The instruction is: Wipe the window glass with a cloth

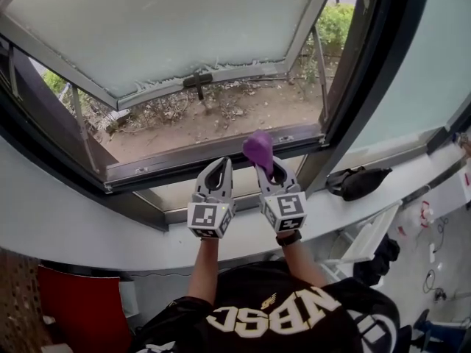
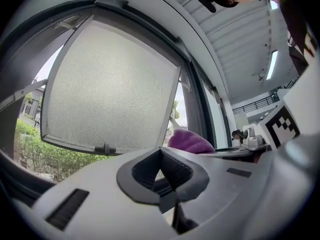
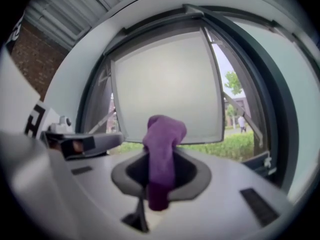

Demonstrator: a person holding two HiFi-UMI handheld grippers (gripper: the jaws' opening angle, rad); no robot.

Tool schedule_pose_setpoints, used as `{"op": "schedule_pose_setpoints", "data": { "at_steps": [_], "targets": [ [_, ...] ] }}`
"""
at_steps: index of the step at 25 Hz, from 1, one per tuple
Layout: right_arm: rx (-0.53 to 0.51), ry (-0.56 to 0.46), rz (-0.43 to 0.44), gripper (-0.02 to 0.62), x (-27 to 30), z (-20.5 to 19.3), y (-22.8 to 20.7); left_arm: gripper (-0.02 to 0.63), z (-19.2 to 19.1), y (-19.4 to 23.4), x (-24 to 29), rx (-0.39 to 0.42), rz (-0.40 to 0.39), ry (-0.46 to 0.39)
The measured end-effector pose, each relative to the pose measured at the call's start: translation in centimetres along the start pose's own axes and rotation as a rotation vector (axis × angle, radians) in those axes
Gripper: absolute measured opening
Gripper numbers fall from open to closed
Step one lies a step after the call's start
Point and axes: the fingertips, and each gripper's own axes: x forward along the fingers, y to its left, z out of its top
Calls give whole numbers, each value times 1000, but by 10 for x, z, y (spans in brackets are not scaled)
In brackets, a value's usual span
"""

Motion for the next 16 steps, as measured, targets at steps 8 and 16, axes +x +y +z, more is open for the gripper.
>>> {"op": "schedule_pose_setpoints", "data": {
  "at_steps": [8, 16],
  "targets": [
    [-12, -14, 15, 81, 0, 6, -7, 18, 3, -5, 6, 16, 27, -12],
    [-4, -28, 35, 81, -7, 7, -25, 18, 5, -33, 17, 47, 10, -21]
  ]
}}
